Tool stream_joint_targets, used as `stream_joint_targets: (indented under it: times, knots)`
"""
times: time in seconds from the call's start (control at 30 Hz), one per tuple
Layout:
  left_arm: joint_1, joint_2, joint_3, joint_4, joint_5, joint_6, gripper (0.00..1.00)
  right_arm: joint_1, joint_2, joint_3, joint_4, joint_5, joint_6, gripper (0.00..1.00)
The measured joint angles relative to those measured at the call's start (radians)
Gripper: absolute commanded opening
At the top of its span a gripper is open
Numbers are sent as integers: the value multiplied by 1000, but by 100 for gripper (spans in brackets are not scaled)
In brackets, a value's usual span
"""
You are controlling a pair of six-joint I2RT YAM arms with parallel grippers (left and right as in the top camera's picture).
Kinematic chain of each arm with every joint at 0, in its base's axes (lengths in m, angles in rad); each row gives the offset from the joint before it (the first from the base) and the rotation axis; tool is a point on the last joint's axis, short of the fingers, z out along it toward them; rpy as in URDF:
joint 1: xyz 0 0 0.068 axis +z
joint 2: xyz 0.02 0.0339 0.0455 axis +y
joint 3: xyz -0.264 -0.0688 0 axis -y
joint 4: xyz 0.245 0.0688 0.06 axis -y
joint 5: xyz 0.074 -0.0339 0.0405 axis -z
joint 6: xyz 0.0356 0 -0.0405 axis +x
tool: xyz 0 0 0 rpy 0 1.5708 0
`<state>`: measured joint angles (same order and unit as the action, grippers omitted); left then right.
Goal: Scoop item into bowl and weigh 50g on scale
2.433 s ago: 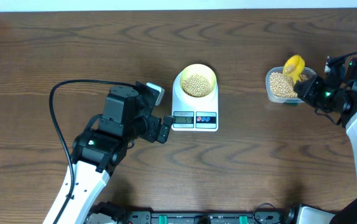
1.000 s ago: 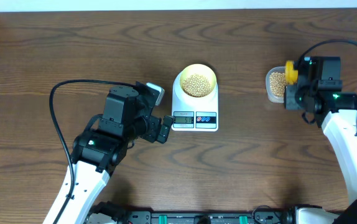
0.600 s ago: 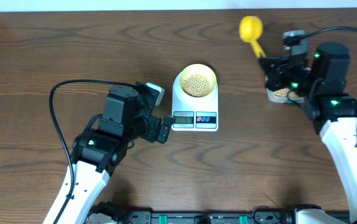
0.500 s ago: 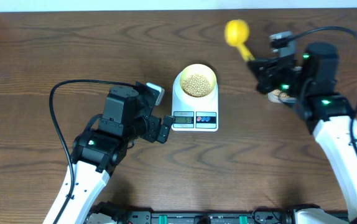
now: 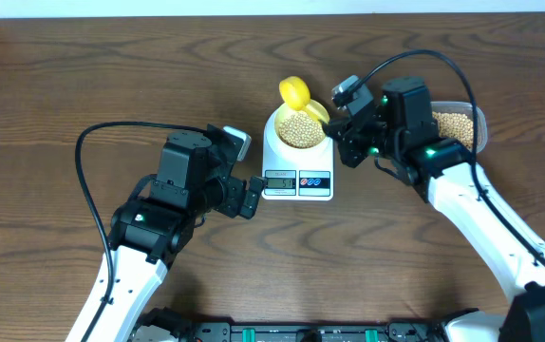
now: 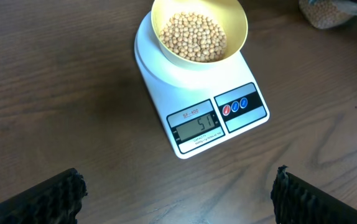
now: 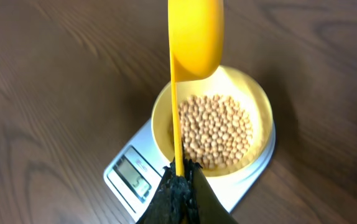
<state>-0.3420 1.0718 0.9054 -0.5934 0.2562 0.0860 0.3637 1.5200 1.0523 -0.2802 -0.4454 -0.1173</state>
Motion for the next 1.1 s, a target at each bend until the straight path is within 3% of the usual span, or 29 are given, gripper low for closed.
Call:
stream_joint_targets:
  times: [0.53,1.1]
  knots:
    - [0,0,0,0,0,0,98,18,50,0,-101,96,-48,1]
    - [0,0,0,0,0,0,98,22,50,0,-102,174,-56,1]
